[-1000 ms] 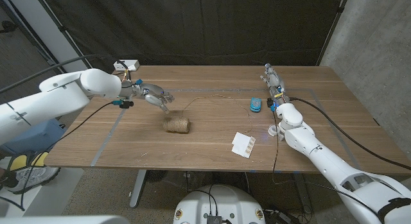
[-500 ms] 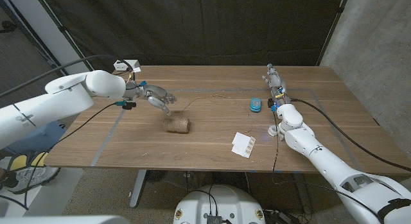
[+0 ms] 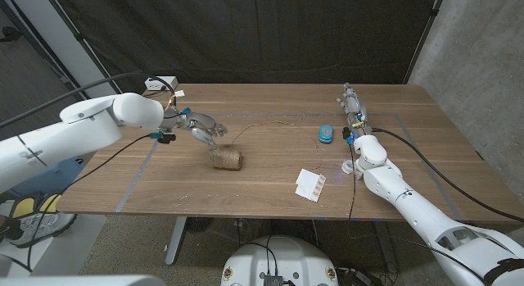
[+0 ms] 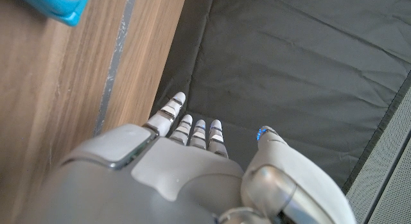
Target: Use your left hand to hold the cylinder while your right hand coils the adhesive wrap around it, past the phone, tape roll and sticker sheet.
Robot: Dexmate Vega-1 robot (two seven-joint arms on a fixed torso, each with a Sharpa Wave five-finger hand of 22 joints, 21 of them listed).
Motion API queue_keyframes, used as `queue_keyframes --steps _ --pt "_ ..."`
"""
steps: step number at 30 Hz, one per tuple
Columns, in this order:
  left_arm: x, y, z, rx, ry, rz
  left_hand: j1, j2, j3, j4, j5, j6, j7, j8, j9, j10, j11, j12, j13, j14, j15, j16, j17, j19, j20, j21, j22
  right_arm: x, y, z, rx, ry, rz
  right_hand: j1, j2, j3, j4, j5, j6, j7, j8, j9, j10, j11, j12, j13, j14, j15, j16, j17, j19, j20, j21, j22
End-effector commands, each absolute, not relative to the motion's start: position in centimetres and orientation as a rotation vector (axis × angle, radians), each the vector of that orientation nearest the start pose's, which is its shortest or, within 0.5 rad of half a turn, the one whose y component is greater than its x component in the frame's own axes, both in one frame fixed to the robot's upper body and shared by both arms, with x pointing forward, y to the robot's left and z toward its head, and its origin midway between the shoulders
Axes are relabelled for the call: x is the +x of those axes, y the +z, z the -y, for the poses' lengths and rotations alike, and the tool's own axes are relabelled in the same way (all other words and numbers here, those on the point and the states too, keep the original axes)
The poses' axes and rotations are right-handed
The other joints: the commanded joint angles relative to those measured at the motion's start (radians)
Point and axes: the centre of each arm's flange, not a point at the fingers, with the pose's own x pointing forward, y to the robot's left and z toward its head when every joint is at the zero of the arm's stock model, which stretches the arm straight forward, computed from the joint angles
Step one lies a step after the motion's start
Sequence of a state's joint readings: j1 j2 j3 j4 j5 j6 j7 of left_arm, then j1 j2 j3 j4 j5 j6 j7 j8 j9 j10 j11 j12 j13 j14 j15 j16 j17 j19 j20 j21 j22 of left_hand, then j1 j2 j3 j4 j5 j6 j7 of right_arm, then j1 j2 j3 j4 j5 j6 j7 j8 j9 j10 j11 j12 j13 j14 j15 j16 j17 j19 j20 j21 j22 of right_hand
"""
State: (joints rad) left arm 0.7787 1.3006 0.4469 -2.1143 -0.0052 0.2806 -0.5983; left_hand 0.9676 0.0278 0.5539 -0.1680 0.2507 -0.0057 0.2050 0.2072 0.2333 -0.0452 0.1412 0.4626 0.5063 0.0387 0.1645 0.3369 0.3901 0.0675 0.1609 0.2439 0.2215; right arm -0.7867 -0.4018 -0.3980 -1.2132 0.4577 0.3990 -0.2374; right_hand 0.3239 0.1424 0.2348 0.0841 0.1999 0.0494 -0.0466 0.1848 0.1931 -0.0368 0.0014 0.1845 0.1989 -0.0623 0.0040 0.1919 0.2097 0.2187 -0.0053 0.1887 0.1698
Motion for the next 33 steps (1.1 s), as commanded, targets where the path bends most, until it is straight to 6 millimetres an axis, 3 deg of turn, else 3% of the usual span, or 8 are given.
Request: queue_keyframes --steps 1,33 --pt "49.5 4.5 -29.2 1.489 -0.492 0.155 0.015 0.004 -0.005 0.003 -0.007 -0.010 0.003 0.001 0.005 -0.014 0.006 0.009 0.010 -0.009 0.007 0.009 0.009 -0.008 0.004 -0.002 0.003 66.0 -2.0 27.4 0.020 -0.034 0.678 -0.005 0.000 0.009 -0.002 -0.003 -0.009 -0.006 -0.001 0.002 -0.014 0.002 0.000 0.004 -0.013 0.000 -0.001 0.003 -0.007 0.001 -0.001 0.005" --pt "49.1 2.3 -28.5 1.627 -0.365 0.197 0.061 0.034 -0.031 0.001 -0.023 0.016 -0.006 0.033 0.036 -0.017 -0.002 0.090 0.101 -0.002 0.002 0.072 0.088 0.003 0.007 0.009 0.017 66.6 -2.9 28.2 0.043 -0.073 0.670 -0.008 -0.001 0.014 -0.007 -0.003 -0.035 -0.015 -0.002 0.002 -0.040 -0.004 0.000 0.004 -0.029 -0.001 0.001 0.003 -0.017 0.005 0.000 0.005"
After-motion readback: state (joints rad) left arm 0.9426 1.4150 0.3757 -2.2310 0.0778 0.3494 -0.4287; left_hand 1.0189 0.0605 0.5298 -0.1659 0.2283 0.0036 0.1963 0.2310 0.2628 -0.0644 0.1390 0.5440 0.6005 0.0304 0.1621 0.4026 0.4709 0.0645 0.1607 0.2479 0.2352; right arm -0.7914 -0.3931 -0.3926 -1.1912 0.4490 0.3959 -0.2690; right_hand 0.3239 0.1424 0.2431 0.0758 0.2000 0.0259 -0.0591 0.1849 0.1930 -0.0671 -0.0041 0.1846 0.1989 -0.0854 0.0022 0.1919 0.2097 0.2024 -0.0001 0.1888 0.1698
